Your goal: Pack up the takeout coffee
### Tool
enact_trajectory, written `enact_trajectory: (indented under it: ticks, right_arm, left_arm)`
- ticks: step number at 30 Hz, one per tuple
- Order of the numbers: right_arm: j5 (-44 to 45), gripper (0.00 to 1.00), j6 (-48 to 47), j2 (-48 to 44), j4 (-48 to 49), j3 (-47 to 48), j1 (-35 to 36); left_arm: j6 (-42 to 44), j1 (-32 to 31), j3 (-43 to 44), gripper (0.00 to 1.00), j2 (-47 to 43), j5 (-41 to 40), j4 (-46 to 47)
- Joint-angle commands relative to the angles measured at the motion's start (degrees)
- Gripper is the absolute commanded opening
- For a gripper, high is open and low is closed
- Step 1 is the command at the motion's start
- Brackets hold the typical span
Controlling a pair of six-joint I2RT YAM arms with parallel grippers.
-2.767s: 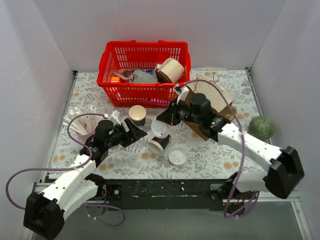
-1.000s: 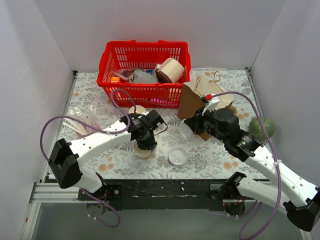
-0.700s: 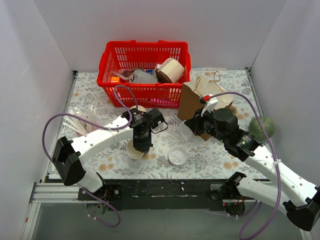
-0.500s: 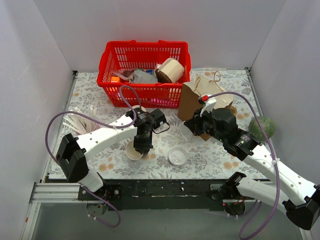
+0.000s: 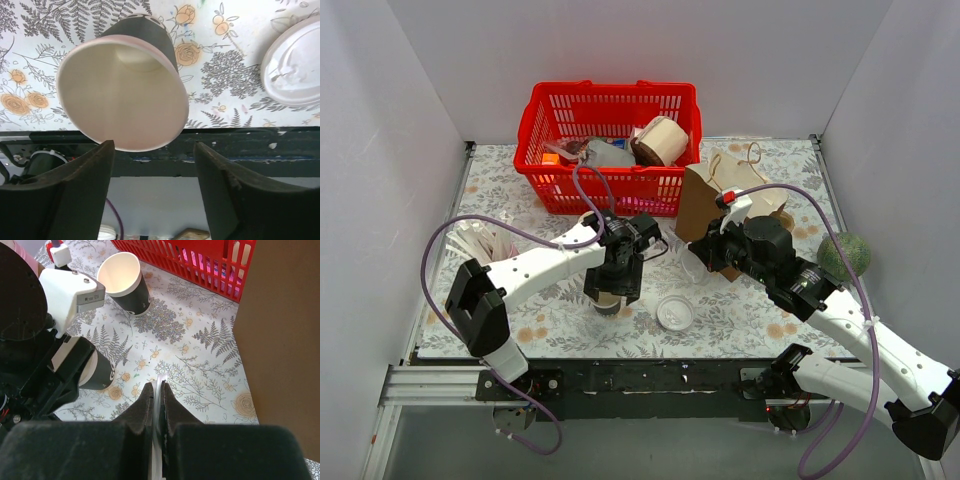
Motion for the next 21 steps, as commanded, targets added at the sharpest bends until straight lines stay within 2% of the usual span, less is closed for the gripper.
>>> enact_trajectory:
  ticks: [1, 6, 11, 15, 17, 21]
  right_arm:
    - [-0.41, 0.01, -0.89, -0.32, 1.82, 2.36, -0.11]
    - [-1.11, 0.01, -0.72, -0.23, 1.82, 3.06, -0.20]
    - [-6.54, 0.01, 0.42, 1.08, 3.22, 3.94, -0.20]
    - [-14.36, 0.01, 2.79, 3.90, 7.25, 4.99, -0.20]
    - [-19.72, 0.01, 4.37, 6.87, 9.45, 5.96, -0.11]
    - [-25.80, 0.01, 9.30, 13.20, 14.73, 7.63, 1.11]
  left_arm:
    - [-0.18, -0.25, 4.08, 0.76, -1.40, -1.74, -2.29]
    - [-0.45, -0.25, 10.85, 0.98, -4.21, -0.96, -0.63]
    - [-2.11, -0.16, 11.73, 0.98, -11.24, -3.22, 5.35]
    - [-7.03, 1.42, 6.65, 0.98, -19.22, -8.67, 9.39]
    - [-8.53, 3.43, 0.50, 0.98, -23.01, -9.30, 13.16]
    - [-6.69, 9.58, -11.45, 0.98, -32.67, -2.47, 27.99]
